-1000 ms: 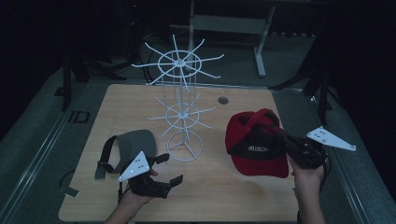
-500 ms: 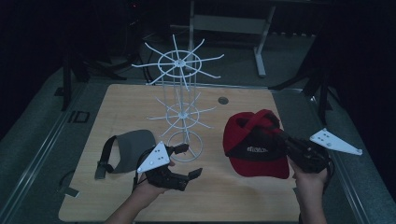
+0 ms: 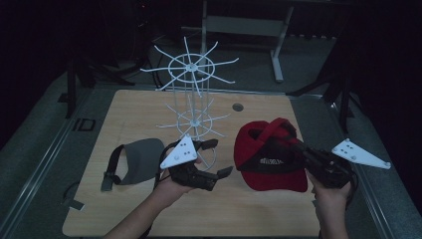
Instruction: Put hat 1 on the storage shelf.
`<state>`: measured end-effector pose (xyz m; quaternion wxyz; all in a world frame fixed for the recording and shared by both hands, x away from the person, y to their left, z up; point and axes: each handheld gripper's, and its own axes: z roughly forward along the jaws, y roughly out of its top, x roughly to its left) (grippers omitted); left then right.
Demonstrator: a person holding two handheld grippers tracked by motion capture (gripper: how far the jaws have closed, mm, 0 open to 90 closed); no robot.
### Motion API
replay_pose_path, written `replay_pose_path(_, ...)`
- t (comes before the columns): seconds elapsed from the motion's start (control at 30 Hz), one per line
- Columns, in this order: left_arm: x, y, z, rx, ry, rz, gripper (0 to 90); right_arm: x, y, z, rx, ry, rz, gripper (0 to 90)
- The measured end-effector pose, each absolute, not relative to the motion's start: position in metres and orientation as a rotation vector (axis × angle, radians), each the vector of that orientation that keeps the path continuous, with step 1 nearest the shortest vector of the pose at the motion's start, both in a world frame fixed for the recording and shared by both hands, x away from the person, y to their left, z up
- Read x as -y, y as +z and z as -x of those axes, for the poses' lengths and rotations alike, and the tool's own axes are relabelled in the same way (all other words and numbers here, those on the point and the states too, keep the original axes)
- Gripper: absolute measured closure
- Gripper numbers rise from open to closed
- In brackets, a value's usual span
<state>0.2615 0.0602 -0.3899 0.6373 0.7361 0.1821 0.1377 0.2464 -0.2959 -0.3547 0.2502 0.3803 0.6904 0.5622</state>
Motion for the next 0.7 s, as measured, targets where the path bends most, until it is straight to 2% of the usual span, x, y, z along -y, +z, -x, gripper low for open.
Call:
replay_pose_path(0.37,-0.029,-0.376,-0.276,-0.433,0.362,-1.763,15.3,0.29,-0.349,-0.244,-1.884,1.559,-1.009,85.4)
replay_pose_path(0.7,-0.015,-0.371,-0.286,-0.446,0.378,-1.766,15.5,0.285,-0.347,-0.241,-1.905,1.57,-0.989,85.4)
